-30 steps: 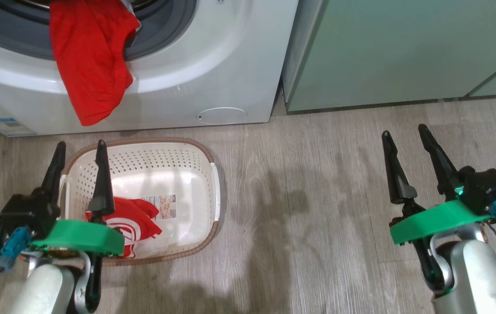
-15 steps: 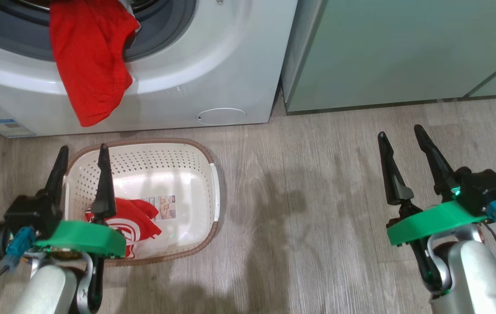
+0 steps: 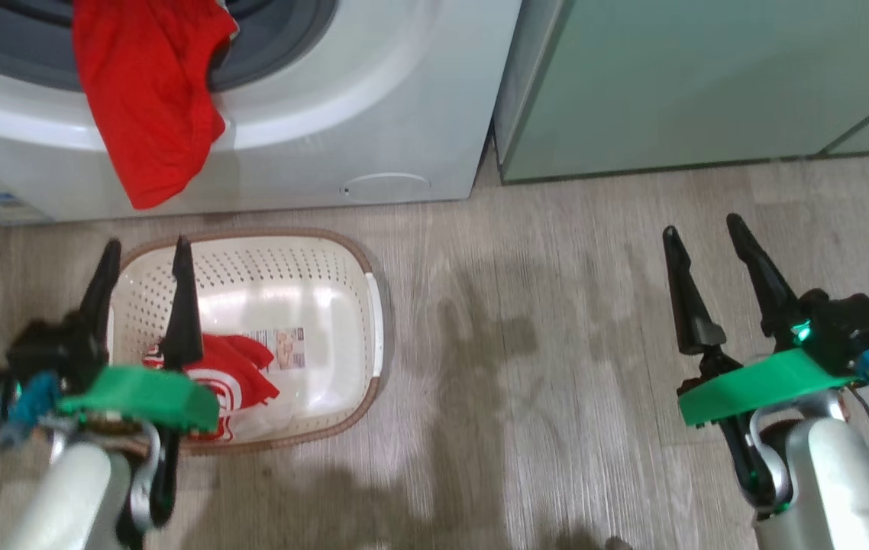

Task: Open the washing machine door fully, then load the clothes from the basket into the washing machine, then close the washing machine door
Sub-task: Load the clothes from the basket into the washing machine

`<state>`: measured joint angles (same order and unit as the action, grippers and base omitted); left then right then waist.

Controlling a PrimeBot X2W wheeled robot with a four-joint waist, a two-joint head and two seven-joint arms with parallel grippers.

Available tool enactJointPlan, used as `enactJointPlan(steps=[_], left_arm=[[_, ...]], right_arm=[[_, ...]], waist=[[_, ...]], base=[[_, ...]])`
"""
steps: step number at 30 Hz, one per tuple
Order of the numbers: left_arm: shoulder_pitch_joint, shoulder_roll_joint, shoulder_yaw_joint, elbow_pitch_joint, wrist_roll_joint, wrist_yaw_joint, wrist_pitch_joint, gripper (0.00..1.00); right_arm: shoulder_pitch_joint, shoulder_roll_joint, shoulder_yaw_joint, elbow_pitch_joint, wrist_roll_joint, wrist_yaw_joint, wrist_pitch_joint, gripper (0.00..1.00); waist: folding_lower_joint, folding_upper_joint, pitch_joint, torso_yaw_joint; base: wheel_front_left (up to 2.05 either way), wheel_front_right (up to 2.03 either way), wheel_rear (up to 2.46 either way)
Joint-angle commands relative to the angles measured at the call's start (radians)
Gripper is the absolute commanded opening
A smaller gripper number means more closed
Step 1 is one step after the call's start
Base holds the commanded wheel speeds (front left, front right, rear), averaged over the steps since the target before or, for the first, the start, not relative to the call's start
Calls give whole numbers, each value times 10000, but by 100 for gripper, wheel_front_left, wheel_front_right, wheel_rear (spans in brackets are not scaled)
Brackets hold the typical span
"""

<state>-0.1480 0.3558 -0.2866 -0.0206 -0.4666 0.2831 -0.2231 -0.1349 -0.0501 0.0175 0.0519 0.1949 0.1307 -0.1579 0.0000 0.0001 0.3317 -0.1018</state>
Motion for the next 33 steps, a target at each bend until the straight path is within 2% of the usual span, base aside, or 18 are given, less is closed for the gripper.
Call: enactJointPlan(steps=[1,6,14,25,33], left_arm=[[-858,339,388,-40,-137,-186,175,100],[-2460,518,388,1460,-612,-865,982,100],[-4841,983,641,4543,-1388,-1903,2125,100],[-6497,1634,881,6702,-1572,-2479,2315,100],[-7382,2082,813,7537,-1547,-2808,2625,100]], right_arm=[[-367,-1,201,-435,80,0,-79,100],[-637,-1,266,-607,108,0,-144,100],[-1190,-1,718,-492,304,0,-428,100],[-1649,-1,1014,-100,559,0,-810,100],[-1827,-1,1133,93,633,0,-947,100]], waist=[[0,-1,272,9],[0,-1,961,-76],[0,-1,2056,-586],[0,-1,2881,-1025],[0,-1,3072,-1134]], base=[[0,0,0],[0,0,0],[0,0,0],[0,0,0],[0,0,0]])
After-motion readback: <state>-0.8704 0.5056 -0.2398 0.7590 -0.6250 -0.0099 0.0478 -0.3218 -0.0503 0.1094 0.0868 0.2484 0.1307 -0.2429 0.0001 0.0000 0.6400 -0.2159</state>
